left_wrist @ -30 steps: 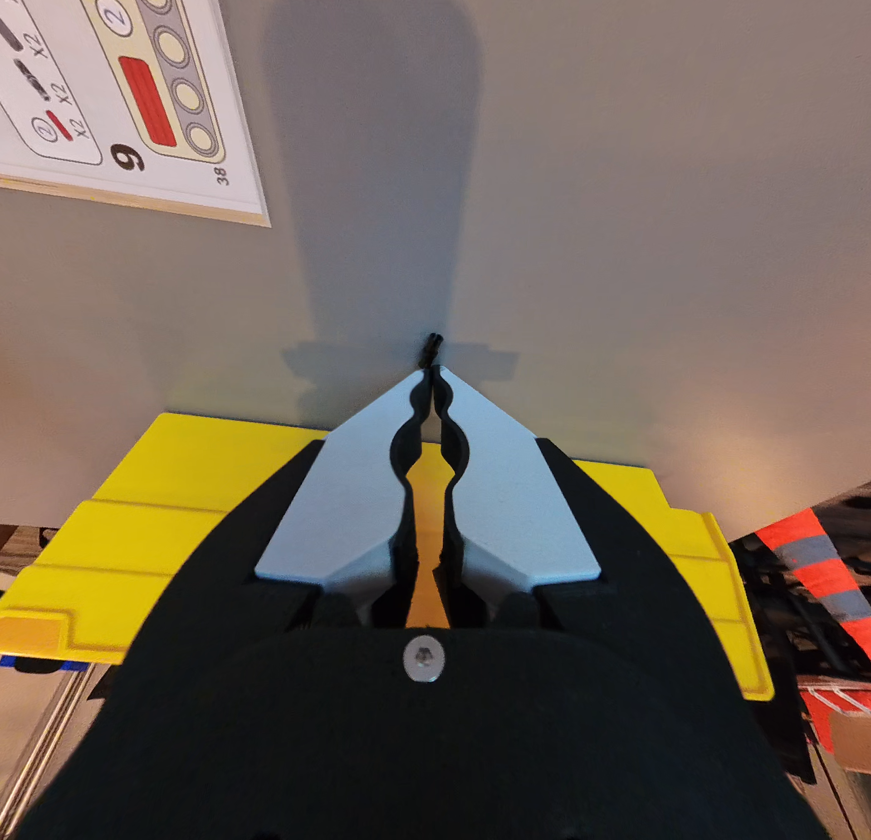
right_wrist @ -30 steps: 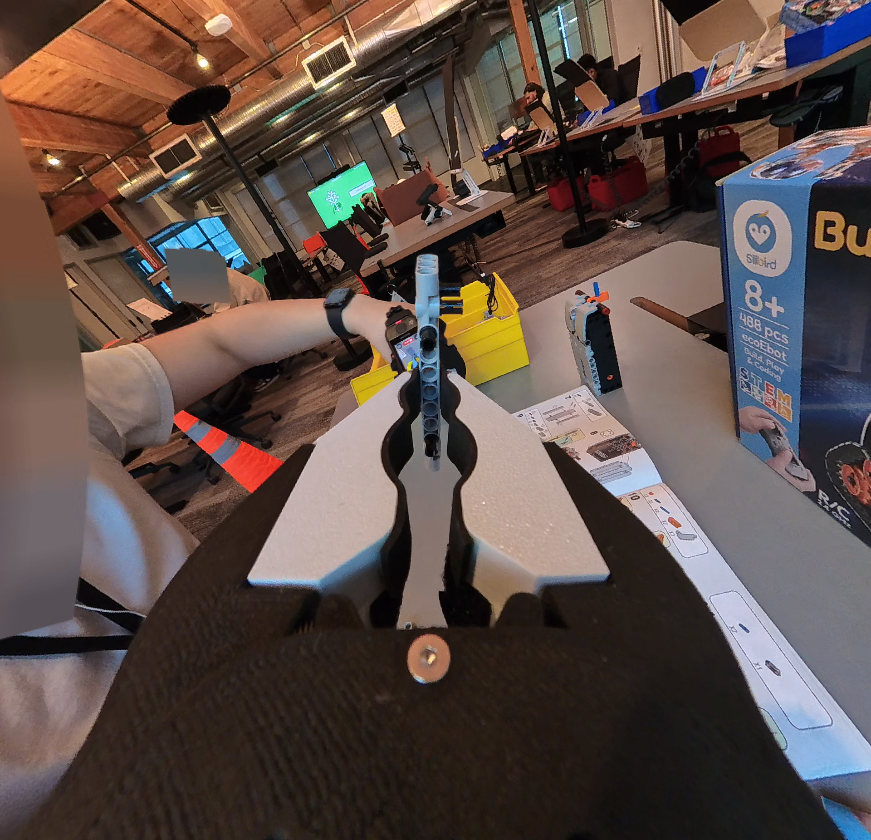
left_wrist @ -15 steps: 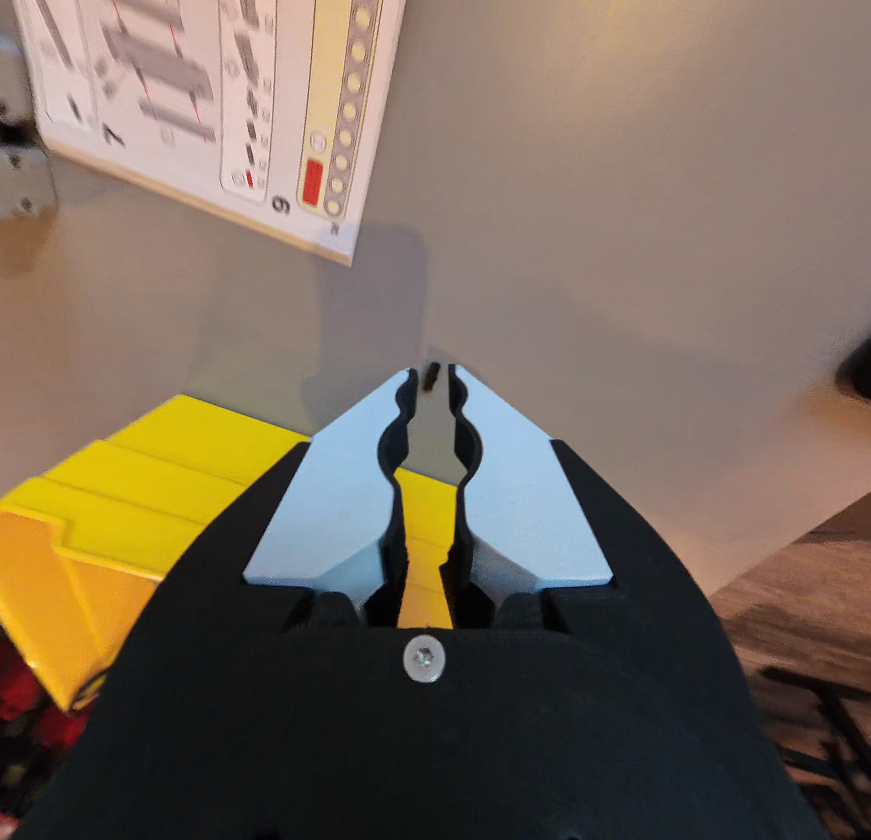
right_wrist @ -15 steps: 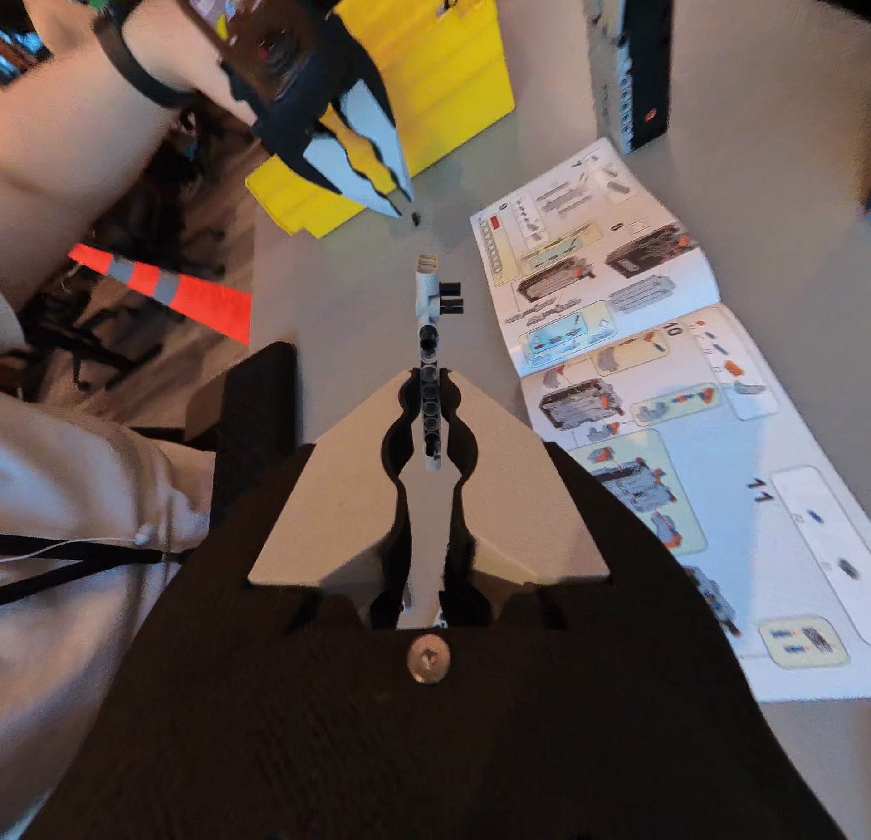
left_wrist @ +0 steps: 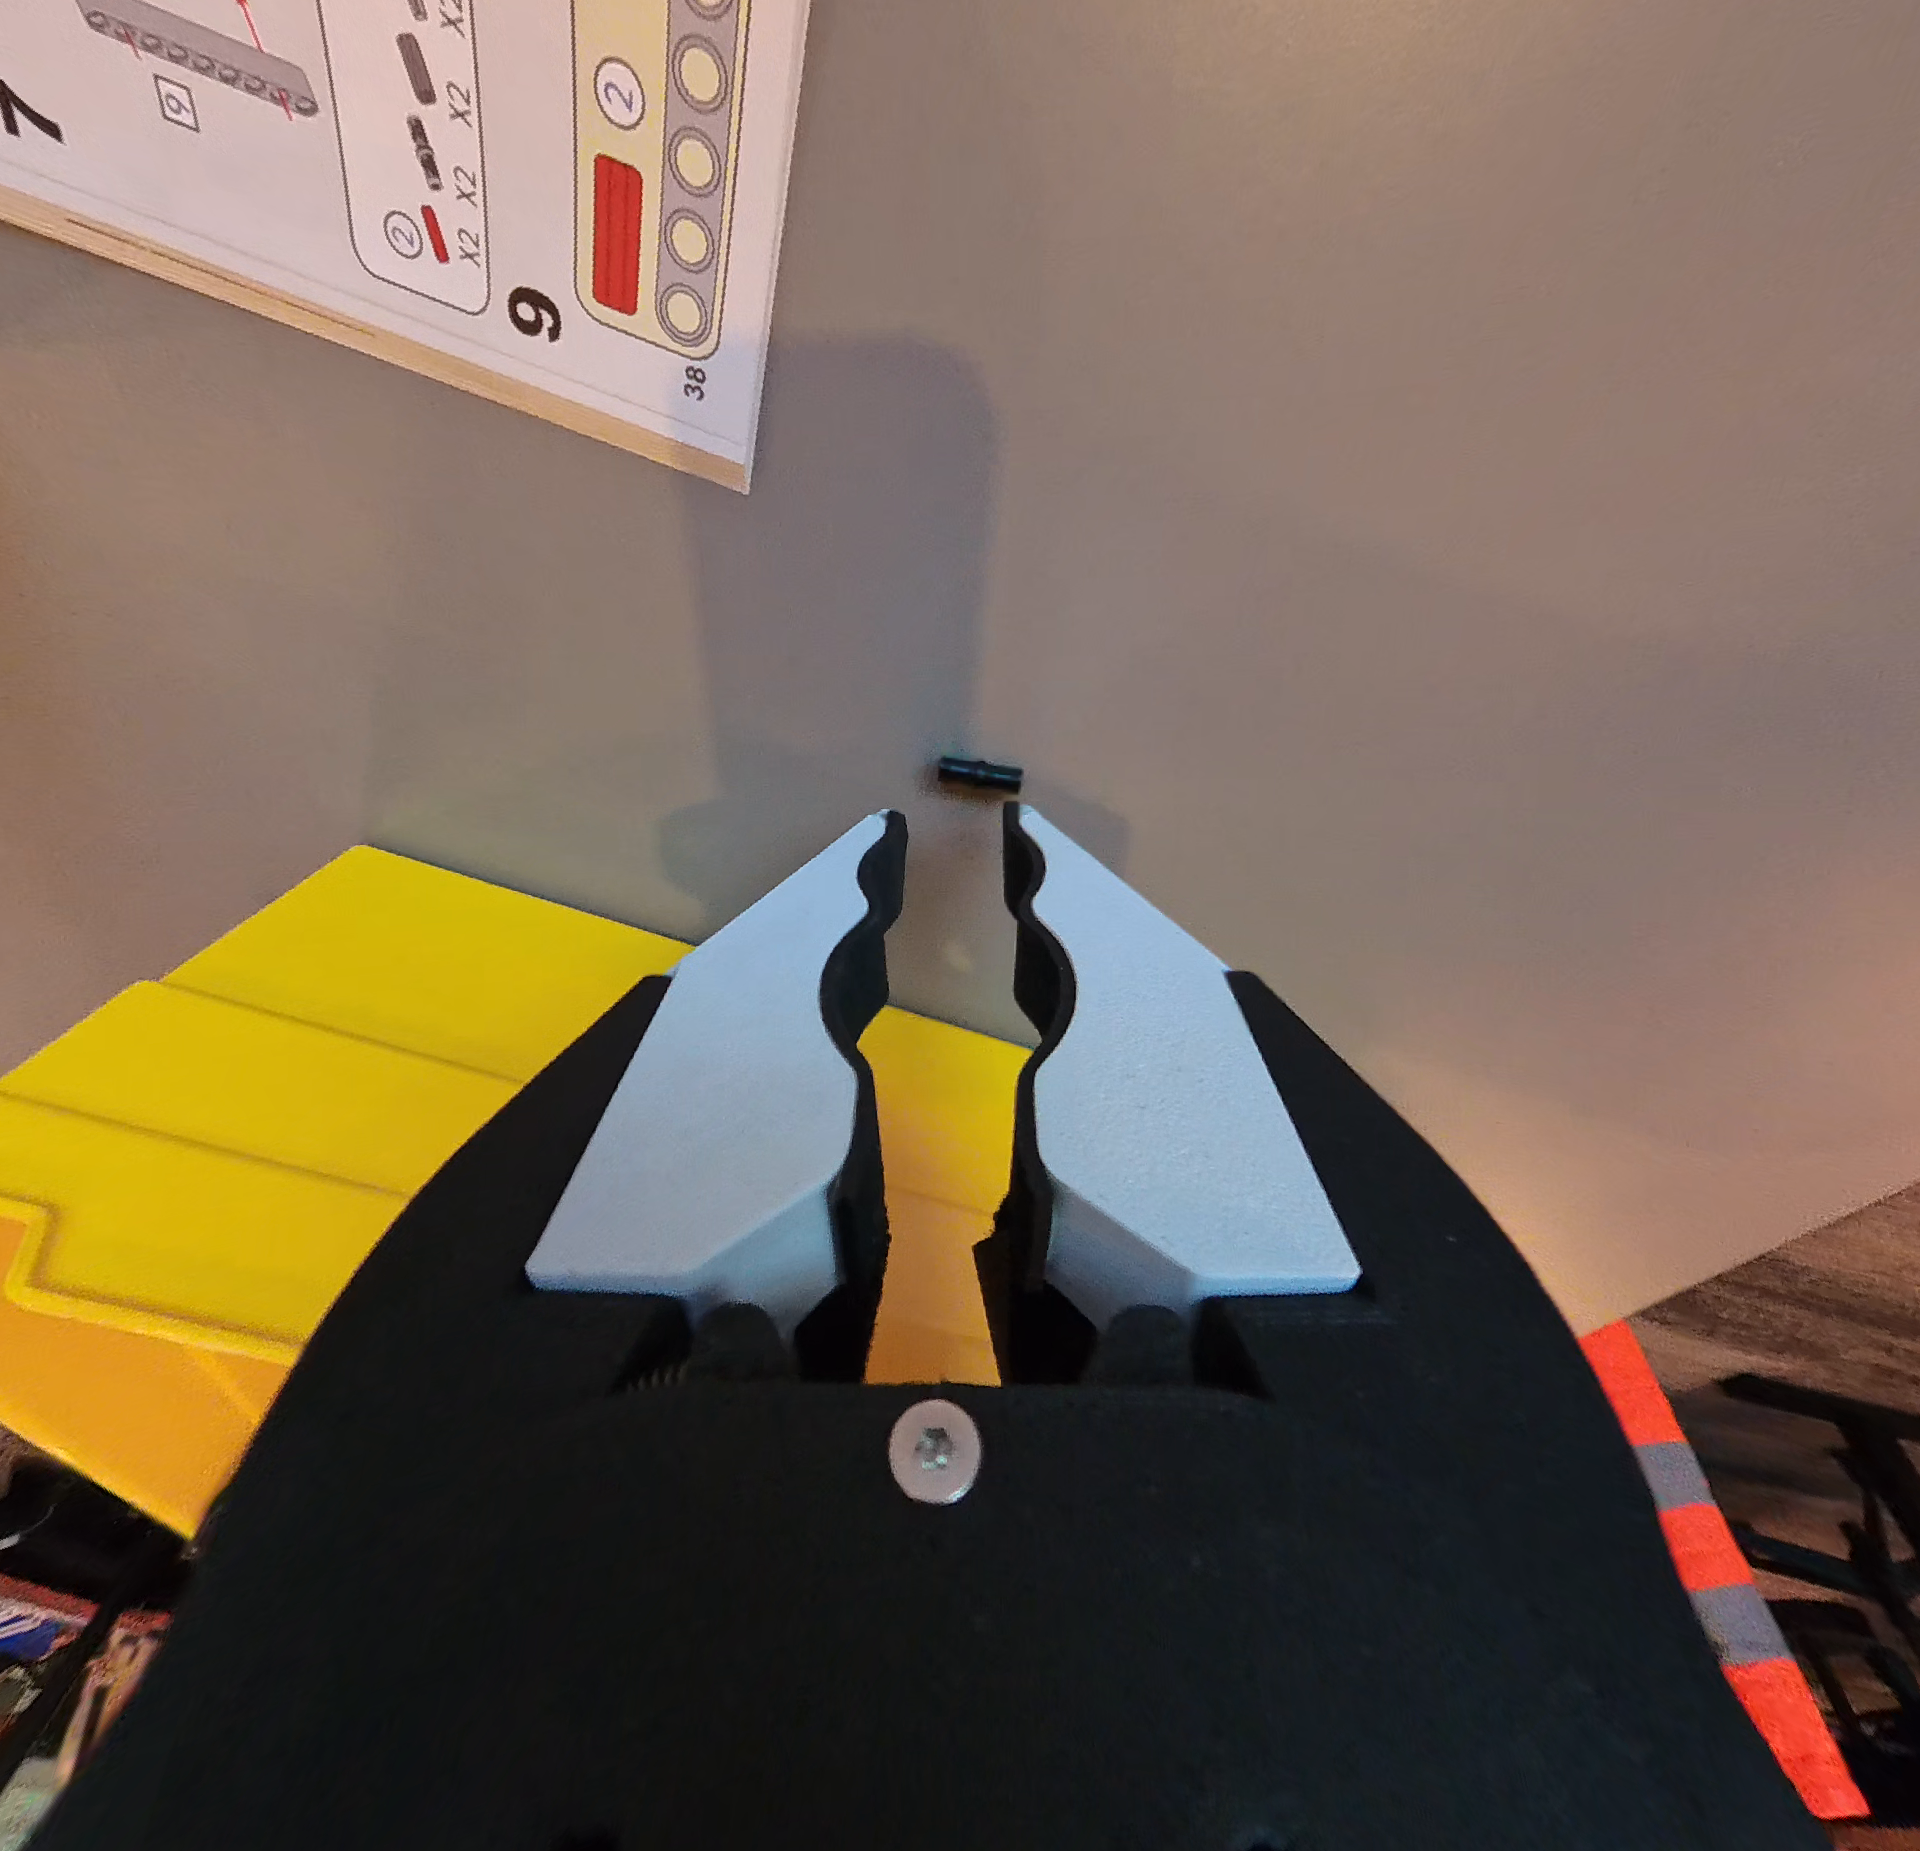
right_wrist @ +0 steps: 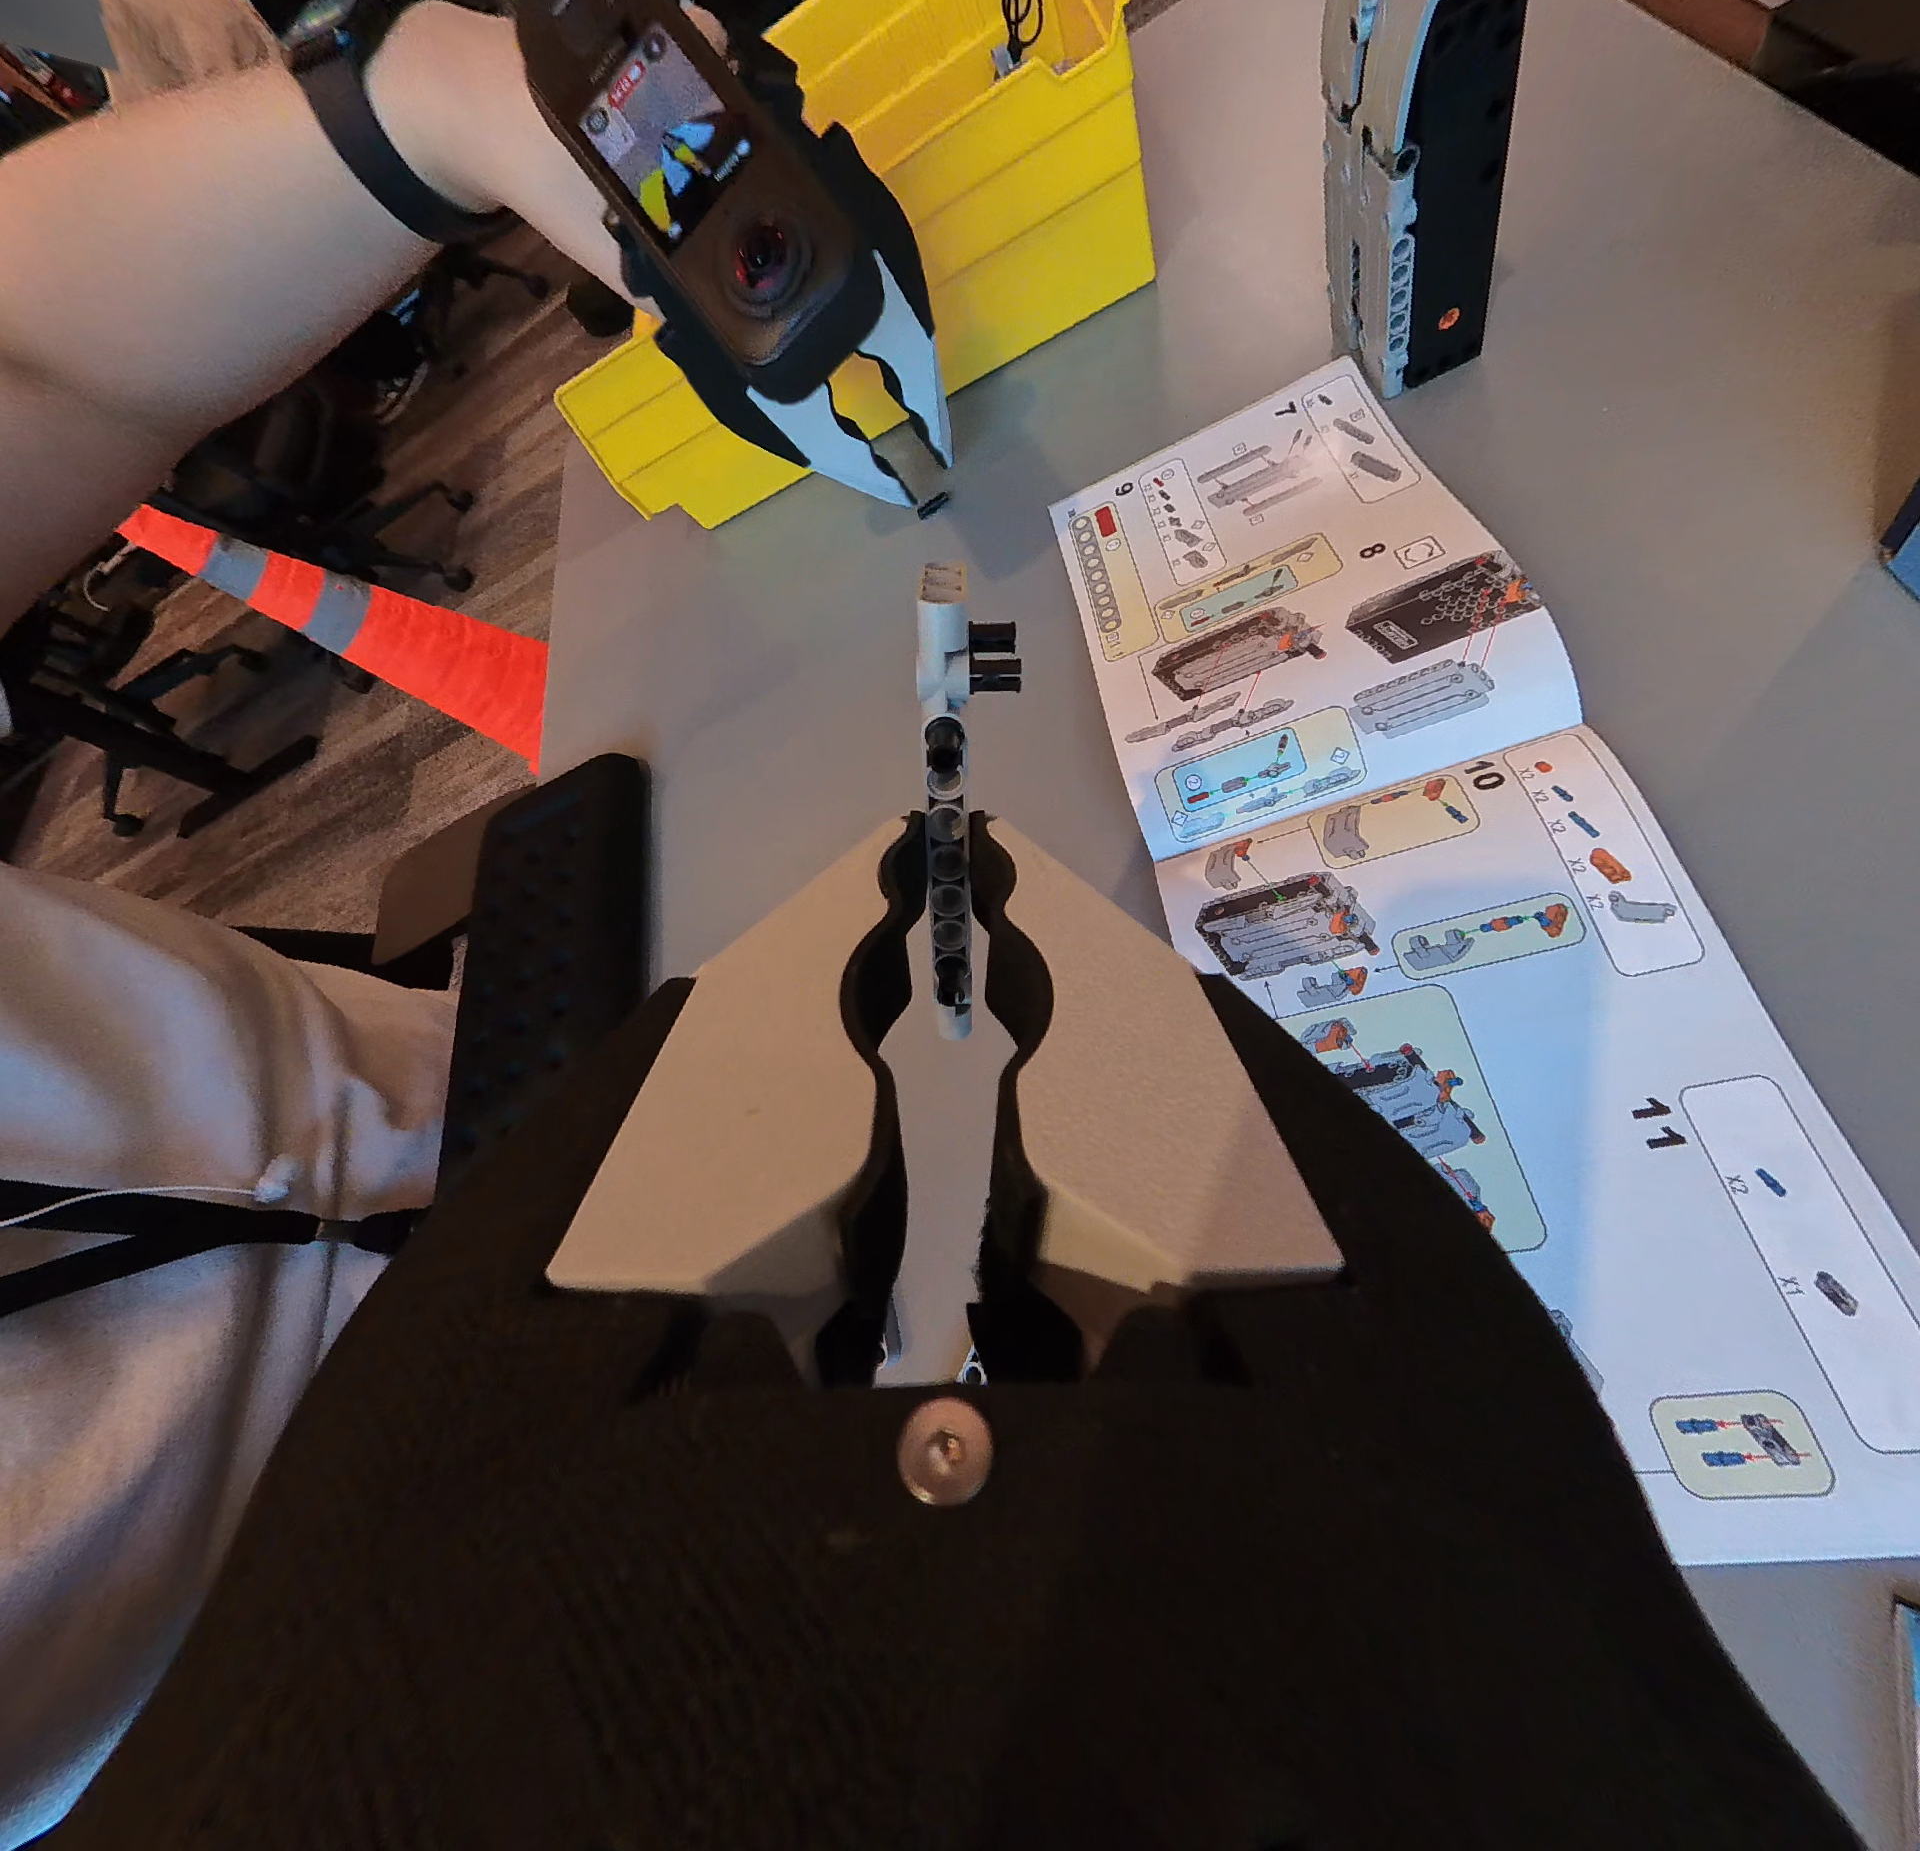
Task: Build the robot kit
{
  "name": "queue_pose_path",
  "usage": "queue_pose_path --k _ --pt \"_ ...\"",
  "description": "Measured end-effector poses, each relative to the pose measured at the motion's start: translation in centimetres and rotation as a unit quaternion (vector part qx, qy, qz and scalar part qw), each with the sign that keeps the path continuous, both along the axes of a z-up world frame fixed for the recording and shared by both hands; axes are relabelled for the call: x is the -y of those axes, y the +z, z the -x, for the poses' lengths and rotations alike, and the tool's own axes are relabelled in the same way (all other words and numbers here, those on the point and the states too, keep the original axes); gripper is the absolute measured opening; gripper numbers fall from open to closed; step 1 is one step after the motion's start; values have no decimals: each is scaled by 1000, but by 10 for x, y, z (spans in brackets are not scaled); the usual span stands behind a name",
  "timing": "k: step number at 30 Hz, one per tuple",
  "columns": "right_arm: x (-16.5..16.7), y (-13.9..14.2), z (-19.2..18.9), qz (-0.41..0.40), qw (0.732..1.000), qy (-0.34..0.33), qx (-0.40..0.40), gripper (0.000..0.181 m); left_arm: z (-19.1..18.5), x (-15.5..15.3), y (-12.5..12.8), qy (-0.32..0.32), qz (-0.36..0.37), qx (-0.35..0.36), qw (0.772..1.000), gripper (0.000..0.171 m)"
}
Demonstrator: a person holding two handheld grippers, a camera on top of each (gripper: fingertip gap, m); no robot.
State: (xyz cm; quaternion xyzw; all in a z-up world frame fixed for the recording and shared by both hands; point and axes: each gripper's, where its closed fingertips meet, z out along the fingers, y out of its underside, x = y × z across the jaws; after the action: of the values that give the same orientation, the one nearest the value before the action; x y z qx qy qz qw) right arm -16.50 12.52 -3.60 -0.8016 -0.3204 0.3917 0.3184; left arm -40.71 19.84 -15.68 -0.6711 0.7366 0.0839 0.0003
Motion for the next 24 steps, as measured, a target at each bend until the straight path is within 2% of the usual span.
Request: queue_pose_path --k 5,9,14,17,24 --pt "0 1 -2 -1 1000 0 1 6 3 0 -6 26 20 3 999 14" --pt "0 1 -2 -1 1000 3 0 7 -1 -1 -3 16 19 19 1000 19" --pt "1 1 -4 -1 1000 2 0 7 0 8 -8 -9 38 10 999 7" --pt "0 3 -8 -4 1000 -2 -5 7 1 12 -8 4 55 8 998 0" --pt "5 -3 -16 17 1000 4 2 7 3 14 -8 30 58 12 998 0"
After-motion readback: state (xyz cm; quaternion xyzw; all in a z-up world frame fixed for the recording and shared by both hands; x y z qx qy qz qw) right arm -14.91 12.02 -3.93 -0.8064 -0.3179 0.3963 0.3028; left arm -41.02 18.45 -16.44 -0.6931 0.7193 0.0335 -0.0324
